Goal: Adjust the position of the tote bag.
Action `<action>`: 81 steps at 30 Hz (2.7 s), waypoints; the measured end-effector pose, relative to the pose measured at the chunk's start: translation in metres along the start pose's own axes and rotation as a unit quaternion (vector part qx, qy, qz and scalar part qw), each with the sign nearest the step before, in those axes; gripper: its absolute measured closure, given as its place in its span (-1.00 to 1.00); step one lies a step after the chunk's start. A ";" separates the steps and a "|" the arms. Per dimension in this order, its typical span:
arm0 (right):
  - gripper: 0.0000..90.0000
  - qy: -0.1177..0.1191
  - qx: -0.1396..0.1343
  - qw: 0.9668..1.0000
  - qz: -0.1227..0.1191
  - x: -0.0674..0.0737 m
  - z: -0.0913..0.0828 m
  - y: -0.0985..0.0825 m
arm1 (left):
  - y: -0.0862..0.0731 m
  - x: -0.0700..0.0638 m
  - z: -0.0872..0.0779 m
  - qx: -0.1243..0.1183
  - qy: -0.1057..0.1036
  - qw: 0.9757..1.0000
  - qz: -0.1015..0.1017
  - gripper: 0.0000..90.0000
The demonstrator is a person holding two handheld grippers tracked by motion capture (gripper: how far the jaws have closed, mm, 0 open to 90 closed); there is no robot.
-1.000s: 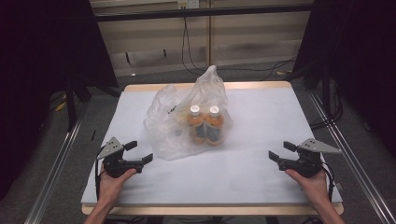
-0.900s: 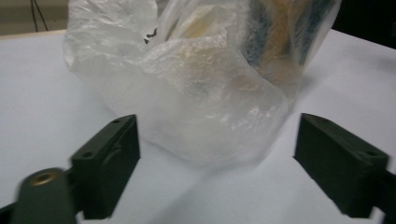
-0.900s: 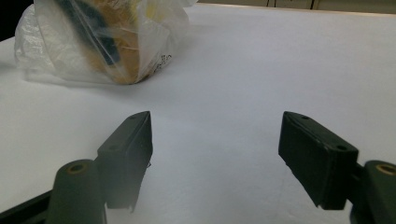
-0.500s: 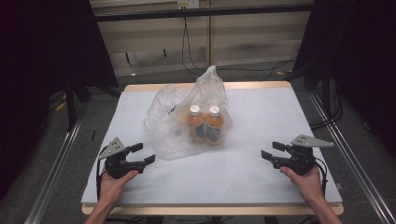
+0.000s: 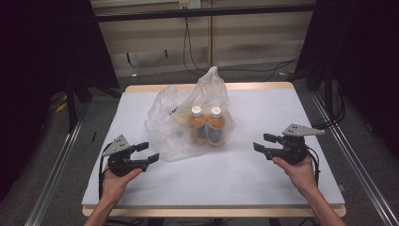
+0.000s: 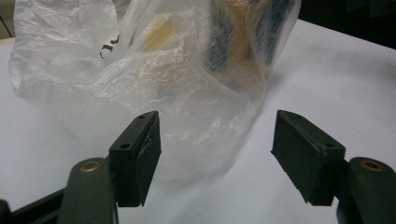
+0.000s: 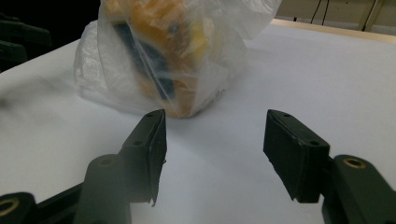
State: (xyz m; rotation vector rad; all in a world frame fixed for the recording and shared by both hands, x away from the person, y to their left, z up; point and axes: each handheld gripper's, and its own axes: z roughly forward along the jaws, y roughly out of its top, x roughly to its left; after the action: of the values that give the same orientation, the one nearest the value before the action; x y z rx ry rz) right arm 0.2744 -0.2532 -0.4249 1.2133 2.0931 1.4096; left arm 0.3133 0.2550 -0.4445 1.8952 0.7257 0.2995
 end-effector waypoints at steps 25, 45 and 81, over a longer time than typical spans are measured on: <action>0.09 0.055 -0.007 0.998 -0.017 -0.009 0.038 0.068 | 0.032 0.029 0.024 0.020 0.009 1.000 0.007 0.08; 0.19 0.059 0.014 0.997 -0.046 -0.016 0.077 0.123 | 0.072 0.070 0.041 0.019 0.015 1.000 0.005 0.35; -0.03 0.065 0.081 0.993 -0.054 0.004 0.195 0.184 | 0.063 0.117 0.098 0.051 0.046 0.996 -0.063 -0.31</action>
State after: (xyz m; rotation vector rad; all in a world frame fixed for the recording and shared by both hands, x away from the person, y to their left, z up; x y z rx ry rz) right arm 0.4880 -0.1091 -0.3501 1.0731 2.3644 1.3230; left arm 0.4771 0.2355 -0.4444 1.9307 0.9346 0.2759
